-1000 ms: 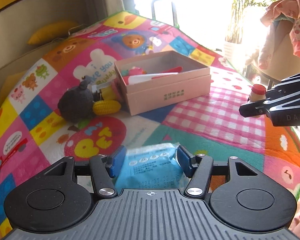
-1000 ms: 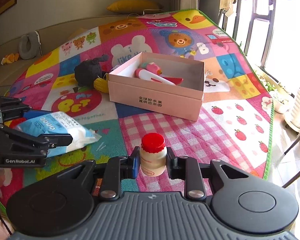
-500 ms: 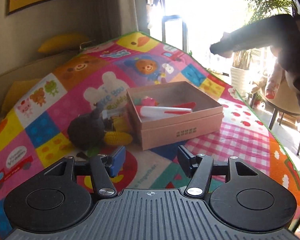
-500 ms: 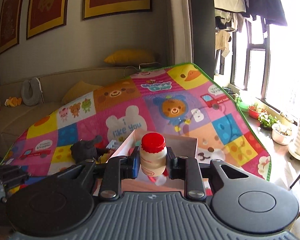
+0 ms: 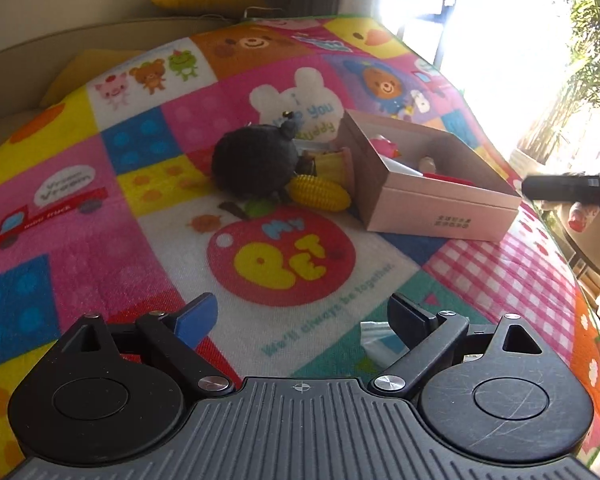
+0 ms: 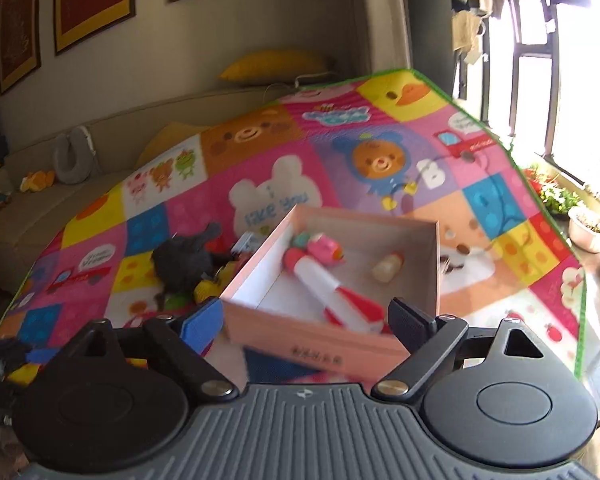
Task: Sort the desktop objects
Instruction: 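Lower the bottle into the pink box with the right gripper while the left gripper lifts the packet, then pass the blue packet from the left gripper into the right gripper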
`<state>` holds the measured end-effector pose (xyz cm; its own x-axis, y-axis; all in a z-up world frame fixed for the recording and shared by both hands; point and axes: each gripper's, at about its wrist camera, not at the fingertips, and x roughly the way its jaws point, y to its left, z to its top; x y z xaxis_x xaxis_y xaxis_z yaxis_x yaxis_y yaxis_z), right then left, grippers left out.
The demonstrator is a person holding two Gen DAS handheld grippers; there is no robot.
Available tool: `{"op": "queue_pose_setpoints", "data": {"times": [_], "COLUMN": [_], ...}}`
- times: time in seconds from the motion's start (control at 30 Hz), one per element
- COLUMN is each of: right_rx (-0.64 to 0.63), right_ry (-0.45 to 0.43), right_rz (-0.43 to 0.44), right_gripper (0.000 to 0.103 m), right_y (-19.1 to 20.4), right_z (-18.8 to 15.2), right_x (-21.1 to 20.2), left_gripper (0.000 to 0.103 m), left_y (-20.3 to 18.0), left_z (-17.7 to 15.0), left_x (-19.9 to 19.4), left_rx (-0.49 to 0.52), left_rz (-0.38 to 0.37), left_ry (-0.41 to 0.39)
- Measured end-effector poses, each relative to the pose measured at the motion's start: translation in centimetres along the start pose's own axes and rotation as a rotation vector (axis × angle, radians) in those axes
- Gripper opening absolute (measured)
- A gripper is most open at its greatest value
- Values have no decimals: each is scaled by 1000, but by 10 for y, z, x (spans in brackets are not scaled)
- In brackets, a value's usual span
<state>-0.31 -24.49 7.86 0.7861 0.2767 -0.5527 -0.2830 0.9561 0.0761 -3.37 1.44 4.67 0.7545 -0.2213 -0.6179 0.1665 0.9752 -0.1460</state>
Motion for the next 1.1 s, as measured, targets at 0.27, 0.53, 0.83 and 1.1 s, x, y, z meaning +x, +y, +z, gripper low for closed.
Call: {"op": "queue_pose_setpoints", "data": {"times": [0.27,0.53,0.83,1.1], "right_rx": [85,124,-38,-81], "right_ry": [215,332,322,-13], "right_rz": [172,254,153,-98], "right_gripper": [95,93,57,56], "right_y": [47,92,99,26], "right_z": [-72,-80,-77,2], "right_x": [-5,29,12,-32], "left_gripper": [98,101,102,103], "left_y": [-15,32,2,-38], "left_z": [-14,-12,-11,-7], "left_x": [-27,-44,-28,11], "left_rx": [107,-38,14,103], "left_rz": [-6,116,30,-68], "left_ry": [-41,-35,-11,15]}}
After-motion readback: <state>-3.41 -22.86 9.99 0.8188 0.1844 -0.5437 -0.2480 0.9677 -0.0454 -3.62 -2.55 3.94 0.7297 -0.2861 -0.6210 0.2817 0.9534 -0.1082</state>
